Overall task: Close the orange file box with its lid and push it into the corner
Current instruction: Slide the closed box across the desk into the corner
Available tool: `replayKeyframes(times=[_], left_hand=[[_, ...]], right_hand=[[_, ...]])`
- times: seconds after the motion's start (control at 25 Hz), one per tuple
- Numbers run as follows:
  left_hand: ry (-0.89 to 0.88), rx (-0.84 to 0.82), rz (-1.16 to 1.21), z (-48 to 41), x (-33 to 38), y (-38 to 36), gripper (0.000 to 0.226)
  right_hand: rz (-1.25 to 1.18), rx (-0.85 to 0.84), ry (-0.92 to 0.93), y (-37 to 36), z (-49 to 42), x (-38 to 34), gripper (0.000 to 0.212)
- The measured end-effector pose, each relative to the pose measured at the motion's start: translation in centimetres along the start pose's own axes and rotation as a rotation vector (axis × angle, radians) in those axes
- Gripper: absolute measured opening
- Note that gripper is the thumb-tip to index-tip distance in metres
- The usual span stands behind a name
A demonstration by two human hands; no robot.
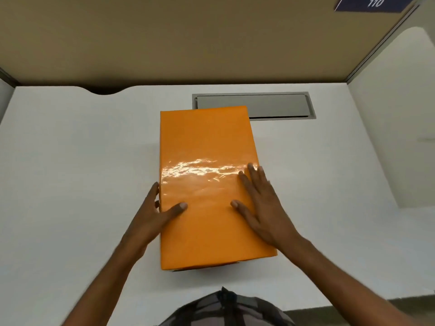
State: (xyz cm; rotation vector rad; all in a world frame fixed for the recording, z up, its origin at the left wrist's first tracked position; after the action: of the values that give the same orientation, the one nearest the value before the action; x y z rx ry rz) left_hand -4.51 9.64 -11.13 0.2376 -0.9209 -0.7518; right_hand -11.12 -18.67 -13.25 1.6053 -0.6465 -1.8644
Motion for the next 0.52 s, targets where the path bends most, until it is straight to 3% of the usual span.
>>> replayKeyframes(times=[0.08,0.28,0.4,0.52], left_hand=[[-0.001,-0.046,0.015,2.8,-1.8,-1.6,0.109],[-0.052,0.000,0.019,3.6,-2.1,-2.9,0.094],[-0.095,-0.017,0.012,3.8,-2.4,-2.4,0.090],[-0.099,-0.028,0.000,5.2,-4.0,-2.3,0.091]], right_hand=[[0.075,0.017,-0.034,-1.1,3.0,0.9,0.078],[-0.023,-0.001,-0.069,-0.8,3.0,0.5,0.078],[-0.254,0.019,-0.141,-0.2,3.7,0.1,0.082],[-0.619,0.169,-0.342,0.4,6.7,0.0,0.083]])
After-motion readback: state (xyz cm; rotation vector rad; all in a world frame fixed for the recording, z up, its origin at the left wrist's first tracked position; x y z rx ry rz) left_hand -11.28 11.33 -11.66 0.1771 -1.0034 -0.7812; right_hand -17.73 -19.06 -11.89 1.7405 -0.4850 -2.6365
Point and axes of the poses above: each hand's wrist, its own z-axis away from the middle knuckle, its own y-axis out of the back of the hand, x = y × z, the point moved 1 cm from there along -z, towards the middle knuckle, and after that the axes turned 15 degrees about -z, right-handed, at the moved point
